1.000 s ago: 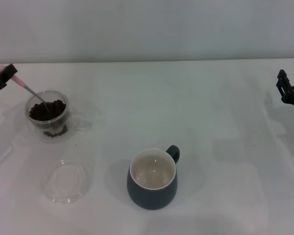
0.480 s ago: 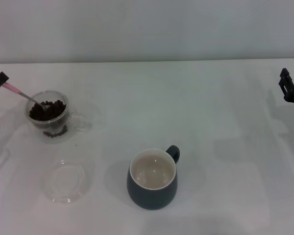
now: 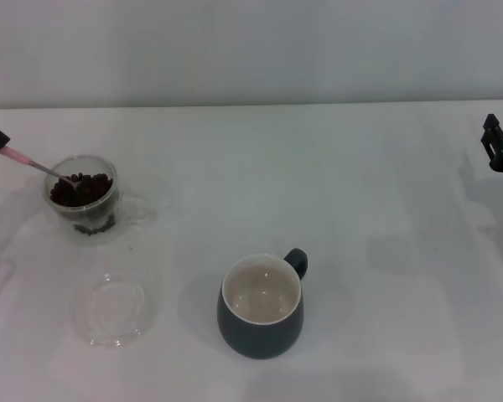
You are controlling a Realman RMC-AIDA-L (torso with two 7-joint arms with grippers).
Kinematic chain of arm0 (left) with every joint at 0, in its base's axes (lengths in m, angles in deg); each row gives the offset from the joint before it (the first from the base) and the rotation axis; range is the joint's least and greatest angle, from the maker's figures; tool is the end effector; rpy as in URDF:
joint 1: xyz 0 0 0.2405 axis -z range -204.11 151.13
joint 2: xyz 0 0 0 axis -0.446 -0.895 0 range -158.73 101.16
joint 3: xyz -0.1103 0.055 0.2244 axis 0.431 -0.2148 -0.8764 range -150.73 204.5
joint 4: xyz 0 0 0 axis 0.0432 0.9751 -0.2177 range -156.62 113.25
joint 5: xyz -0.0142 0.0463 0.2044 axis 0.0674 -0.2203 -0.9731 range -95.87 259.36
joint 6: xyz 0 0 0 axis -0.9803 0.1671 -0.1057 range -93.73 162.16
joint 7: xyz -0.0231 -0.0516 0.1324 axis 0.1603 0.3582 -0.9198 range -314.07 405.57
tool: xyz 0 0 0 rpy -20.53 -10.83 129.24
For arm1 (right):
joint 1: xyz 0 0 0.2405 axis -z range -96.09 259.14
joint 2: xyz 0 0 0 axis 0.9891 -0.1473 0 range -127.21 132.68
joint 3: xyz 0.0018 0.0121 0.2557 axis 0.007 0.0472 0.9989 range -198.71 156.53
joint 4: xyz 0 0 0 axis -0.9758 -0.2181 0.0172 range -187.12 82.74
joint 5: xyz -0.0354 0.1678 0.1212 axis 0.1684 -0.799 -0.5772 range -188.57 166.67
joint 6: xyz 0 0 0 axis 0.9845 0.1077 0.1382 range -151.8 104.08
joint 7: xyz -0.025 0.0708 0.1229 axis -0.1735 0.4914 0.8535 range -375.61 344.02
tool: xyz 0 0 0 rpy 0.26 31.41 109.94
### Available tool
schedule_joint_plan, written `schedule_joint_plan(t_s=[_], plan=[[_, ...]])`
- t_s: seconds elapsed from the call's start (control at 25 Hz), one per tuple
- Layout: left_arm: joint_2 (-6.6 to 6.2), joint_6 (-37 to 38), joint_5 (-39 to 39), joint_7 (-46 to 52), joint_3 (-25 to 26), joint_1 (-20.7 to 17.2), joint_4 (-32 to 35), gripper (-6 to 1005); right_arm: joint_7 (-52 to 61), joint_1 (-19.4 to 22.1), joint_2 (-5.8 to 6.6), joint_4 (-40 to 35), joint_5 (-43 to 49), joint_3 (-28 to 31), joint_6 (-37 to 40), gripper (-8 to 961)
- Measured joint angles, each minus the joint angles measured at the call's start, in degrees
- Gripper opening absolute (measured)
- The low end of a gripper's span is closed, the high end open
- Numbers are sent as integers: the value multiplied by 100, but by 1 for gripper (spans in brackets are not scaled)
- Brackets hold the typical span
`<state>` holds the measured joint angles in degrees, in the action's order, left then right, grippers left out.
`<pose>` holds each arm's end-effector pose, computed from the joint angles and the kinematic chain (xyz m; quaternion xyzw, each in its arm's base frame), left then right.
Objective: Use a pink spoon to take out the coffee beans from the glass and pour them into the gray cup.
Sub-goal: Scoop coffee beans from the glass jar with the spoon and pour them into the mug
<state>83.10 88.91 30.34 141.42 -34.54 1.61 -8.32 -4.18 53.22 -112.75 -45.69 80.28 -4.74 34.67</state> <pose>-0.3464 0.3732 0.0319 -0.5943 -0.5916 -0.4337 0.3299 0.3683 0.3434 0.0095 -0.6612 0.3148 0.2456 0.6352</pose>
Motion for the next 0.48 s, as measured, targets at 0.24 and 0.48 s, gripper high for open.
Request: schedule_joint_plan(t_s=[0.24, 0.48], plan=[[-7, 35, 0, 149, 92, -56, -11, 133, 19, -3, 0, -43, 0, 0, 0, 554], [-3, 239, 174, 194, 148, -199, -12, 133, 14, -40, 0, -43, 0, 0, 0, 556]])
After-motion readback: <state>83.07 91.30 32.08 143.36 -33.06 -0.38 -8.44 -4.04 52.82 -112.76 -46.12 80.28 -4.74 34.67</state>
